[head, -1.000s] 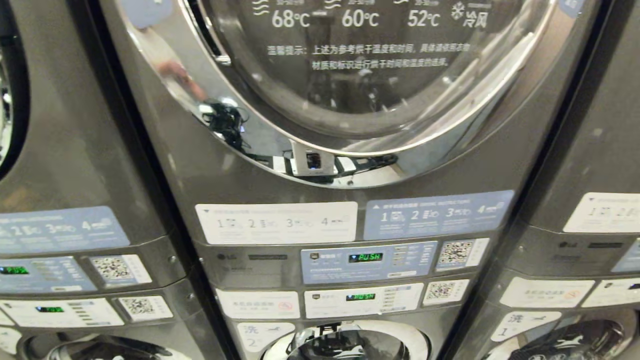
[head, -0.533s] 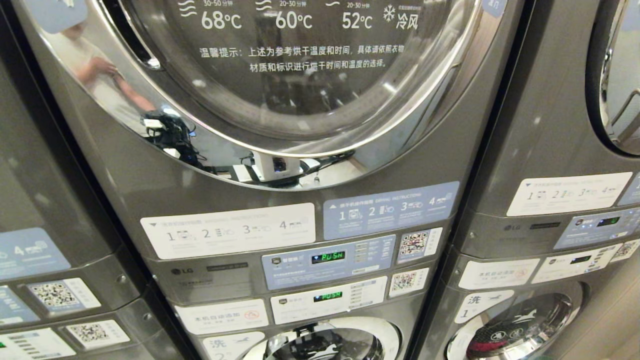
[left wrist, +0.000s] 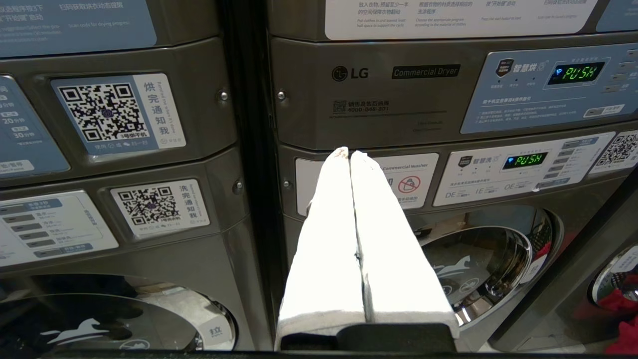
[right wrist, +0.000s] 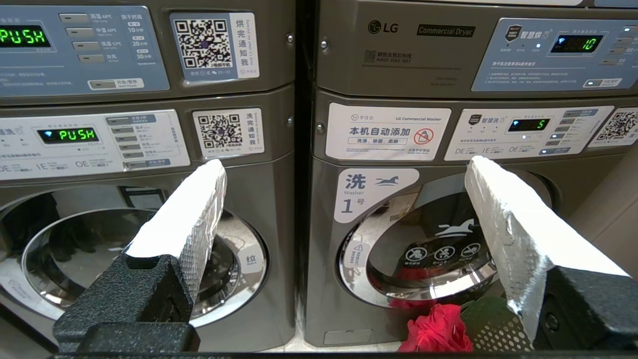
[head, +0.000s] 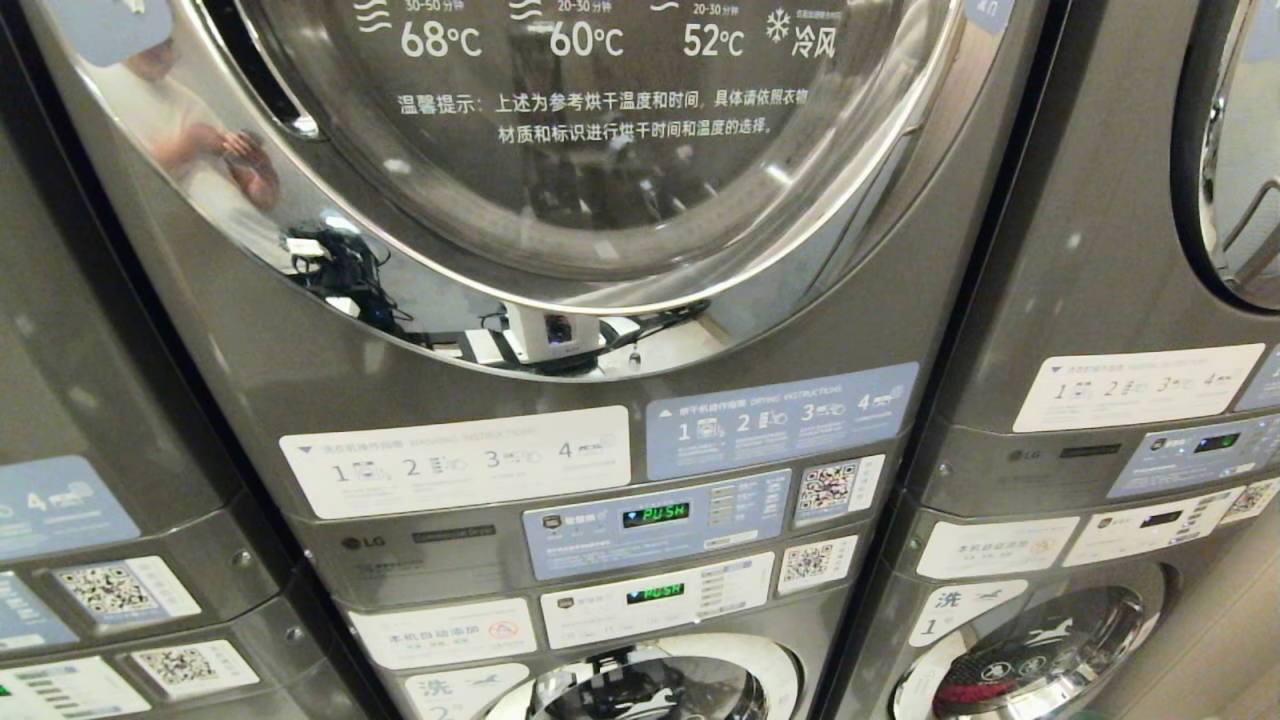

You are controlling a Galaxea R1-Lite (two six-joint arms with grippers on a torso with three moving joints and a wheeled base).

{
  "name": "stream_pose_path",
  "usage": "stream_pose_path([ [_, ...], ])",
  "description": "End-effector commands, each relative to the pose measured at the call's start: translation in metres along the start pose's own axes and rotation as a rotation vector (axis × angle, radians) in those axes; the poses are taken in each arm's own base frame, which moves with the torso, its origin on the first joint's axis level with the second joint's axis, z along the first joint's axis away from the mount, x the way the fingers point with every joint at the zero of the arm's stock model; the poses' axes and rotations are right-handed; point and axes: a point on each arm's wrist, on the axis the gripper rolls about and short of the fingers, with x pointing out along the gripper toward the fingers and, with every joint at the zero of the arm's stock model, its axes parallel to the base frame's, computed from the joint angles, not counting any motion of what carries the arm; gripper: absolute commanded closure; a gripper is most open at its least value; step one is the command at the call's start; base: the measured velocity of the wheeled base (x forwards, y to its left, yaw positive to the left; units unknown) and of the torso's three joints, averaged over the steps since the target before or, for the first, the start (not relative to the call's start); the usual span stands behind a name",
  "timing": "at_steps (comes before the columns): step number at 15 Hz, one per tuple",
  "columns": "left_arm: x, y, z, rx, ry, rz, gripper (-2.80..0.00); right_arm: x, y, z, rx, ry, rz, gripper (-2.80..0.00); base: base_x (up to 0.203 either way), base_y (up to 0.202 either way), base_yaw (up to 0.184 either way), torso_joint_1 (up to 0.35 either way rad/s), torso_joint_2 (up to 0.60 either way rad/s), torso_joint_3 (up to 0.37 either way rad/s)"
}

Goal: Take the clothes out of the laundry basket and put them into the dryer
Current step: Open the dryer

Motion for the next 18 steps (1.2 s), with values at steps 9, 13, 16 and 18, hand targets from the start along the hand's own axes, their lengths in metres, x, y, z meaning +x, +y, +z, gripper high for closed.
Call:
stream_pose_path([
  [9, 0.0, 0.0, 0.0, -0.001, -0.002, 0.001, 0.0, 0.0, 0.0, 0.0, -0.002, -0.002, -0.001, -2.8, -0.088, 0.0, 0.0, -0.004, 0.0, 0.003],
  [13, 0.0, 0.0, 0.0, 0.004, -0.001, -0.001, 0.0, 0.0, 0.0, 0.0, 0.001, 0.001, 0.0, -2.8, -0.012, 0.0, 0.0, 0.005, 0.0, 0.001],
  [16, -0.005, -0.001, 0.025, 0.04, -0.075, -0.051, 0.0, 0.0, 0.0, 0.0, -0.007, 0.0, 0.001, -2.8, 0.0, 0.0, 0.0, 0.0, 0.0, 0.0],
  [18, -0.006, -0.002, 0.073, 0.033, -0.117, -0.109, 0.0, 0.0, 0.0, 0.0, -0.01, -0.001, 0.001, -2.8, 0.0, 0.0, 0.0, 0.0, 0.0, 0.0],
])
